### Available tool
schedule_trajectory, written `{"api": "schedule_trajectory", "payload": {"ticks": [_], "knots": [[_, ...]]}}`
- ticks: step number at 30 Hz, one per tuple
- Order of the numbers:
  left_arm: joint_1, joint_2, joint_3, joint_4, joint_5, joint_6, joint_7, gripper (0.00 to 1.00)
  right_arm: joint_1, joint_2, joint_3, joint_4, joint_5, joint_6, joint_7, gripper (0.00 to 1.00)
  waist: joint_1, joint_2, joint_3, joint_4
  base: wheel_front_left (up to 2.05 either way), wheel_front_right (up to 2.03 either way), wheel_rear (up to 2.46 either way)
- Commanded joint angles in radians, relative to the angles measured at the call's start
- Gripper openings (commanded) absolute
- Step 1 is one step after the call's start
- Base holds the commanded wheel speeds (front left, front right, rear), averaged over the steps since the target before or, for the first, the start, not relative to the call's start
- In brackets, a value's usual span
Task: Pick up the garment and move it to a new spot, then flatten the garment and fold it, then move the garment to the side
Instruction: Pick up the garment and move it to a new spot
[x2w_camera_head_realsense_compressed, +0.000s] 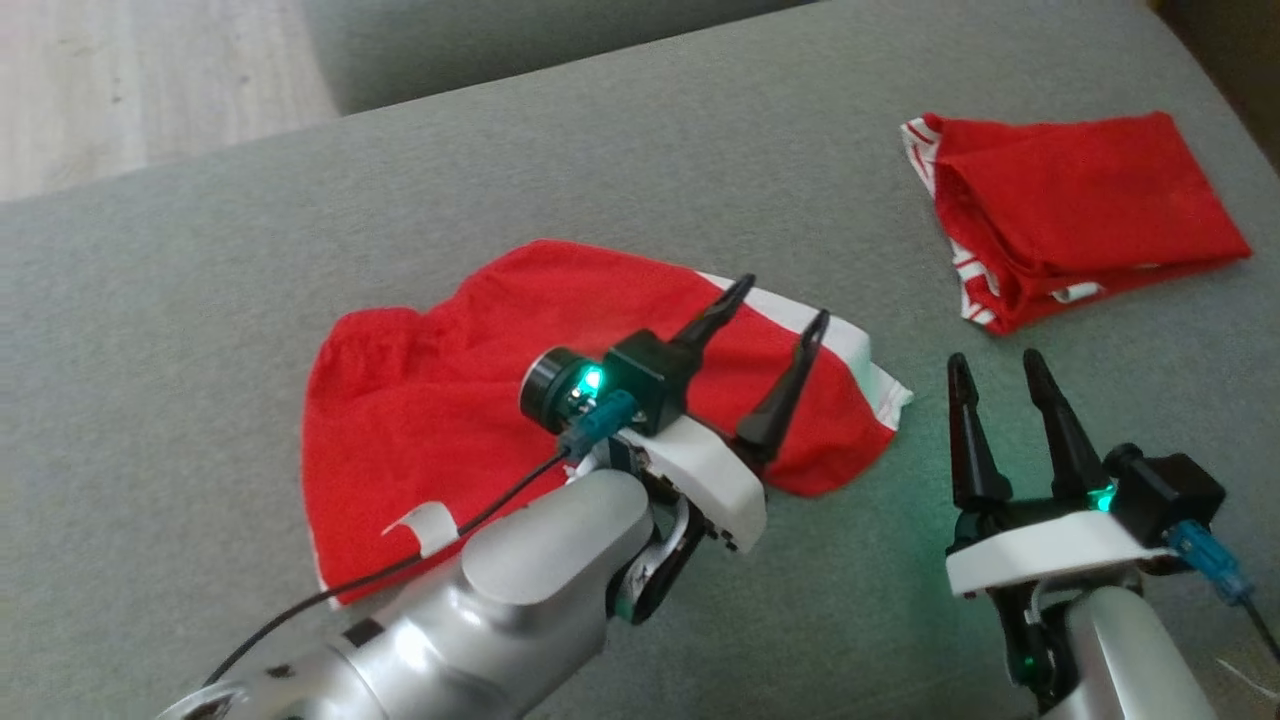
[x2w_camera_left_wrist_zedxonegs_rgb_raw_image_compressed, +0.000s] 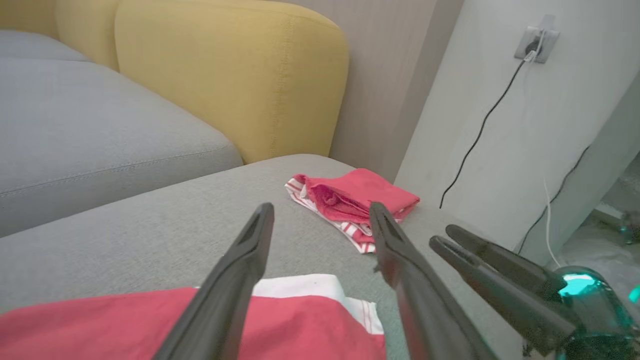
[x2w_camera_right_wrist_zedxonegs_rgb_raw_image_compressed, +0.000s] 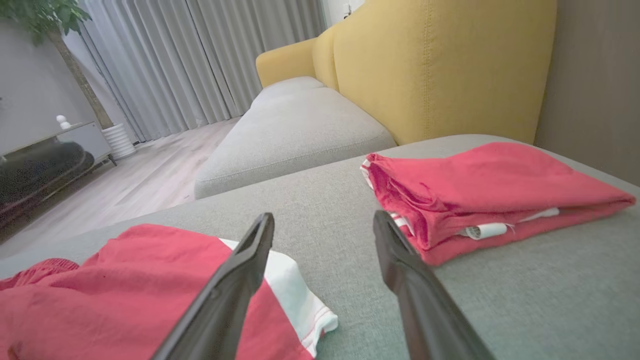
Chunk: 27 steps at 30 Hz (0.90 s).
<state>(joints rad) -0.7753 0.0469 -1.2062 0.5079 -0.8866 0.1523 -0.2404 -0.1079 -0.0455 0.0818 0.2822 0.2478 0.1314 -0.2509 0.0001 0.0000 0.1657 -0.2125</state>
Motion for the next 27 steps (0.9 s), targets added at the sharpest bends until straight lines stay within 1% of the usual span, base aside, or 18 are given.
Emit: {"api": "schedule_trajectory", "payload": {"ticks": [1,4,8,10,12,14,17,20,23,27], "knots": [[-0.067,0.003,0.026,-0.016,-0.015,0.009,-0.015,1.00,-0.035,-0.005,0.016,-0.034,0.001,-0.001,-0.011,1.00,-0.0001,0.0000,-0.013,0.025,0.00,0.00,0.00],[-0.077,0.003,0.048,0.002,-0.020,0.024,-0.020,1.00,-0.029,-0.005,0.005,-0.037,-0.003,-0.001,-0.011,1.00,-0.0001,0.0000,-0.032,0.064,0.00,0.00,0.00],[-0.072,0.004,0.152,0.009,0.043,0.044,-0.021,1.00,-0.018,-0.005,-0.016,-0.044,-0.015,-0.001,-0.011,1.00,-0.0001,0.0000,-0.055,0.132,0.00,0.00,0.00],[-0.051,0.020,0.217,0.003,0.092,0.046,-0.021,1.00,-0.011,-0.005,-0.022,-0.047,-0.021,-0.001,-0.011,1.00,-0.0001,0.0000,-0.067,0.166,0.00,0.00,0.00],[-0.016,0.056,0.281,-0.022,0.155,0.051,-0.021,1.00,-0.002,-0.005,-0.027,-0.049,-0.026,-0.001,-0.011,1.00,-0.0001,0.0000,-0.078,0.197,0.00,0.00,0.00],[0.039,0.102,0.331,-0.051,0.220,0.062,-0.021,1.00,0.004,-0.005,-0.033,-0.052,-0.028,-0.001,-0.011,1.00,-0.0001,0.0000,-0.084,0.224,0.00,0.00,0.00],[0.152,0.155,0.416,-0.106,0.273,0.073,-0.021,1.00,0.018,-0.005,-0.044,-0.055,-0.030,-0.001,-0.011,1.00,-0.0001,0.0000,-0.091,0.262,0.00,0.00,0.00],[0.273,0.192,0.500,-0.163,0.308,0.082,-0.021,1.00,0.029,-0.005,-0.045,-0.052,-0.033,-0.001,-0.011,1.00,-0.0001,0.0000,-0.095,0.285,0.00,0.00,0.00],[0.388,0.205,0.583,-0.217,0.340,0.087,-0.021,1.00,0.037,-0.005,-0.046,-0.050,-0.032,-0.001,-0.011,1.00,-0.0001,0.0000,-0.099,0.298,0.00,0.00,0.00],[0.510,0.180,0.676,-0.265,0.383,0.081,-0.021,1.00,0.040,-0.005,-0.040,-0.044,-0.033,-0.001,-0.011,1.00,-0.0001,0.0000,-0.100,0.303,0.00,0.00,0.00]]}}
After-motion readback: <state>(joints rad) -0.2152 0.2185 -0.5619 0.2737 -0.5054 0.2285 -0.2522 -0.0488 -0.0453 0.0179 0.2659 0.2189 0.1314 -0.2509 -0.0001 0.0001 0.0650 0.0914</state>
